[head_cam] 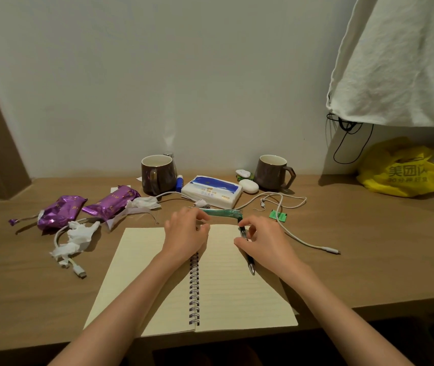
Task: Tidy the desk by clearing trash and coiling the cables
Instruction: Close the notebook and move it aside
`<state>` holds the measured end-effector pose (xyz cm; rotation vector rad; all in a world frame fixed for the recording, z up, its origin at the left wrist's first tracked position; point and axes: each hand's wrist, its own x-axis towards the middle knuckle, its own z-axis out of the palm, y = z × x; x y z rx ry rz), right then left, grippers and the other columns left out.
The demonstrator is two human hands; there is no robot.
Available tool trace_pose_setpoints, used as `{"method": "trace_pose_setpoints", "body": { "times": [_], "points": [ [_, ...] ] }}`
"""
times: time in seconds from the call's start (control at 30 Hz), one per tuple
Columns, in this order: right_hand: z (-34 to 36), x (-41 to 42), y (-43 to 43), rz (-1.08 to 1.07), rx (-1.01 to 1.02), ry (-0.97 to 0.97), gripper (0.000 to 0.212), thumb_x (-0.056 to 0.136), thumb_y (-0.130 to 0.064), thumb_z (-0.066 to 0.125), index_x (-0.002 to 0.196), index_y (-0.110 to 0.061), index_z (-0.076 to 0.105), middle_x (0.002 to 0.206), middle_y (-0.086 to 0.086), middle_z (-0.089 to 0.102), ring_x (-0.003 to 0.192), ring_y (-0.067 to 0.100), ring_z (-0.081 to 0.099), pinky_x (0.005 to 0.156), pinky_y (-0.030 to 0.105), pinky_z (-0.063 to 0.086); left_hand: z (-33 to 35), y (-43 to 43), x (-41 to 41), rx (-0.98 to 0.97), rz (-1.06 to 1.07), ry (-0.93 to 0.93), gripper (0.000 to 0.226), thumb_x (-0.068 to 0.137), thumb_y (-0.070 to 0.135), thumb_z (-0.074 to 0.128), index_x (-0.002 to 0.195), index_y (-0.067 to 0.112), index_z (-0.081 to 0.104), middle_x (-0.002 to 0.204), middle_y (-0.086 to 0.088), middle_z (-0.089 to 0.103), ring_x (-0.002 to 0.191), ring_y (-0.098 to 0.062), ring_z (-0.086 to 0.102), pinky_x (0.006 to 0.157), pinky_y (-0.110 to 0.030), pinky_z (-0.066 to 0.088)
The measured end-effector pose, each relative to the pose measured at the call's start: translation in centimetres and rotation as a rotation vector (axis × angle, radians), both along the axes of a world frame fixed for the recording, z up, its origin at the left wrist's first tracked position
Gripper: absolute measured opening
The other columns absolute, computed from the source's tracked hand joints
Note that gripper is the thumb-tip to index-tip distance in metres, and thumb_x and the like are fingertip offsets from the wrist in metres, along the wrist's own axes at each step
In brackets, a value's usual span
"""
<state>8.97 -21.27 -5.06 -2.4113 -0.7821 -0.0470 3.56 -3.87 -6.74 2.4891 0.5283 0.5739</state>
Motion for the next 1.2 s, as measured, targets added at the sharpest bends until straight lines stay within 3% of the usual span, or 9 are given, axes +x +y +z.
{"method": "trace_pose_setpoints", "body": {
  "times": [0.1, 0.23, 0.33, 0.43, 0.5, 0.8, 0.9, 1.03, 1.2],
  "points": [
    [-0.4, -0.2, -0.7, 0.030, 0.048, -0.029, 0.036, 0.088, -0.039, 0.062, 0.122, -0.030, 0.056, 0.115, -0.009, 0.053, 0.103, 0.006, 0.049, 0.082, 0.024, 0.044, 1.1, 1.0, -3.4, -0.068, -0.090, -0.014, 0.018, 0.092, 0.031, 0.054, 0.109, 0.031, 0.061, 0.121, 0.007, 0.056, 0.116, -0.015, 0.047, 0.100, -0.040, 0.039],
    [-1.1, -0.6, -1.5, 0.048, 0.095, -0.099, 0.030, 0.093, -0.038, 0.054, 0.122, -0.029, 0.057, 0.127, -0.008, 0.051, 0.120, 0.009, 0.042, 0.093, 0.025, 0.035, 2.0, 1.4, -9.1, -0.040, -0.235, 0.057, 0.027, 0.091, 0.045, 0.050, 0.116, 0.036, 0.058, 0.126, 0.013, 0.054, 0.121, -0.006, 0.044, 0.103, -0.034, 0.038],
    [-1.7, -1.0, -1.8, 0.085, 0.058, -0.072, 0.036, 0.094, -0.040, 0.050, 0.128, -0.029, 0.054, 0.135, -0.008, 0.050, 0.125, 0.010, 0.041, 0.098, 0.029, 0.035, 1.8, 1.2, -13.5, 0.049, -0.349, 0.176, 0.060, 0.076, 0.078, 0.038, 0.127, 0.046, 0.046, 0.134, 0.025, 0.042, 0.127, 0.004, 0.033, 0.109, -0.030, 0.032],
    [-1.9, -1.4, -2.0, 0.097, 0.026, -0.054, 0.040, 0.095, -0.041, 0.048, 0.133, -0.029, 0.051, 0.138, -0.007, 0.051, 0.129, 0.012, 0.040, 0.103, 0.034, 0.035, 0.9, 1.3, -16.8, 0.183, -0.396, 0.282, 0.086, 0.062, 0.090, 0.041, 0.137, 0.052, 0.029, 0.146, 0.030, 0.024, 0.136, 0.007, 0.017, 0.115, -0.030, 0.019],
    [-1.8, -1.5, -2.1, 0.097, 0.020, -0.064, 0.041, 0.095, -0.041, 0.047, 0.134, -0.029, 0.050, 0.137, -0.006, 0.052, 0.130, 0.013, 0.039, 0.103, 0.035, 0.035, 0.1, 1.7, -18.1, 0.290, -0.400, 0.282, 0.092, 0.061, 0.088, 0.045, 0.141, 0.050, 0.023, 0.150, 0.026, 0.019, 0.139, 0.003, 0.014, 0.117, -0.035, 0.018],
    [-1.6, -1.8, -2.2, 0.096, 0.005, -0.074, 0.040, 0.096, -0.038, 0.047, 0.135, -0.028, 0.049, 0.135, -0.002, 0.055, 0.126, 0.016, 0.043, 0.097, 0.036, 0.038, -0.1, 2.6, -21.1, 0.417, -0.286, -0.008, 0.069, 0.078, 0.072, 0.049, 0.139, 0.042, 0.037, 0.139, 0.016, 0.047, 0.124, -0.004, 0.046, 0.100, -0.035, 0.045],
    [-1.6, -1.8, -2.2, 0.087, 0.009, -0.078, 0.039, 0.096, -0.036, 0.047, 0.135, -0.027, 0.049, 0.134, -0.001, 0.056, 0.124, 0.017, 0.044, 0.096, 0.036, 0.039, 0.2, 2.5, -21.6, 0.410, -0.236, -0.103, 0.064, 0.081, 0.052, 0.058, 0.139, 0.038, 0.038, 0.143, 0.010, 0.042, 0.130, -0.009, 0.042, 0.103, -0.040, 0.042],
    [-1.7, -1.8, -2.1, 0.074, 0.011, -0.077, 0.040, 0.096, -0.037, 0.047, 0.135, -0.027, 0.049, 0.131, 0.000, 0.057, 0.122, 0.017, 0.045, 0.094, 0.036, 0.040, 0.5, 1.8, -21.5, 0.009, -0.097, -0.283, 0.078, 0.075, 0.019, 0.073, 0.138, 0.045, 0.035, 0.148, 0.014, 0.028, 0.135, 0.000, 0.027, 0.106, -0.027, 0.029],
    [-1.8, -1.6, -2.1, 0.083, 0.003, -0.076, 0.041, 0.096, -0.041, 0.046, 0.135, -0.028, 0.049, 0.131, 0.001, 0.057, 0.121, 0.017, 0.046, 0.092, 0.036, 0.041, 1.8, 0.1, -20.4, -0.807, -0.111, -0.427, 0.084, 0.081, 0.007, 0.062, 0.145, 0.042, 0.020, 0.139, 0.013, 0.044, 0.113, -0.004, 0.056, 0.090, -0.023, 0.049]
  ]
}}
